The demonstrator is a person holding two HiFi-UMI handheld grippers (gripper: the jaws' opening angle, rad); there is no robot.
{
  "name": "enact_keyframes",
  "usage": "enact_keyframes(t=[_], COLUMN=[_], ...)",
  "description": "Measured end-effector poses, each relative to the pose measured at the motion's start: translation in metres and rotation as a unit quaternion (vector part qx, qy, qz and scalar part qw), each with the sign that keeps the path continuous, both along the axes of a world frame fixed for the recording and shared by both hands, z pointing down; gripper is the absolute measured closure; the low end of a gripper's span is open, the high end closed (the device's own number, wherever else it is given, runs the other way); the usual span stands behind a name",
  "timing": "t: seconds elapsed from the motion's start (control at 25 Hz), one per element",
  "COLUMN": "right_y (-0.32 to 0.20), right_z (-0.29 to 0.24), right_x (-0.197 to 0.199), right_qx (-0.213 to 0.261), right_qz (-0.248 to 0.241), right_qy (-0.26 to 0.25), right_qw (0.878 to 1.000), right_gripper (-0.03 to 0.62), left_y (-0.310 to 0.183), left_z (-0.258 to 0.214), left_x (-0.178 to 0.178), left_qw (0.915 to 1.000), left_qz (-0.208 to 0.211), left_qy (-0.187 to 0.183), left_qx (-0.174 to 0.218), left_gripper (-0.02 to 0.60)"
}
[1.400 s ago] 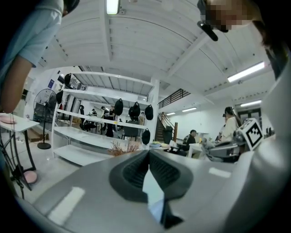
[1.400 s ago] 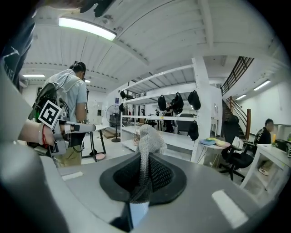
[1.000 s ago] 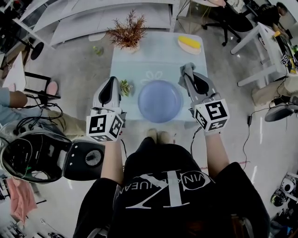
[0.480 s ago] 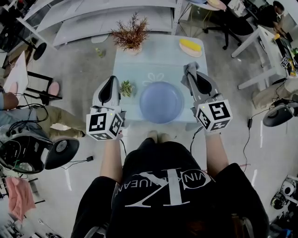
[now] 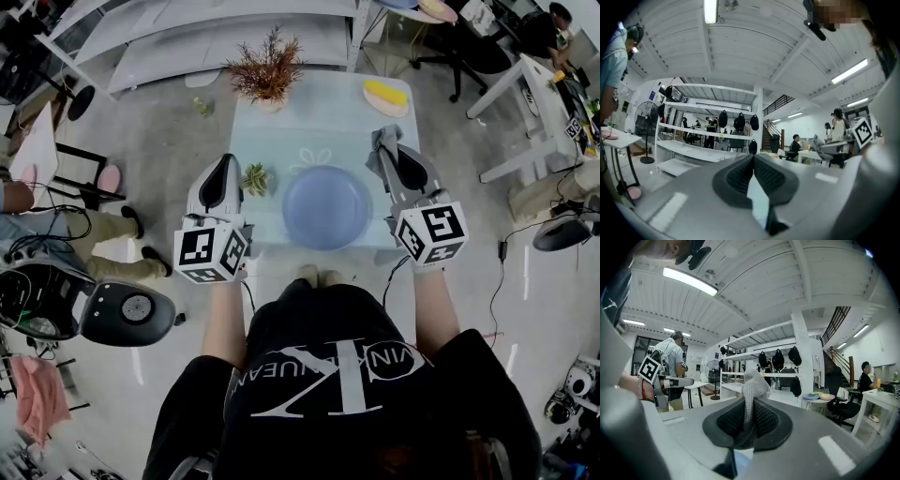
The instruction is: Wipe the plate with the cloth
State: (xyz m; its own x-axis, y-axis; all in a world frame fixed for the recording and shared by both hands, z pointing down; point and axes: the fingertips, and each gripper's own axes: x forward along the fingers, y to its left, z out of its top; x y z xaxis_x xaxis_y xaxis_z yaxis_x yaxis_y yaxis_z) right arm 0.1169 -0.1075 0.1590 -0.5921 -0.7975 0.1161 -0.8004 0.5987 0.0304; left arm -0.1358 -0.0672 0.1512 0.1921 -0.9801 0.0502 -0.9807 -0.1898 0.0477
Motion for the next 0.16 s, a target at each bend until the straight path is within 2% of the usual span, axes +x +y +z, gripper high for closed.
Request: enact_keyframes(t=[0.16], right_y=[0.0012], right_z=[0.003], right_x=[-0.0032], right_qx=[-0.001], right_qz=[-0.001], right_qy=[-0.001], right_qw=[1.0], right_gripper=[0.558], left_y=[0.0021], left_z=[0.0021], left_x=[-0.0052], left_qw=[1.0], left_qz=[-0.003], left_qy=[0.001], left_qx=[0.0], left_gripper=[0.581])
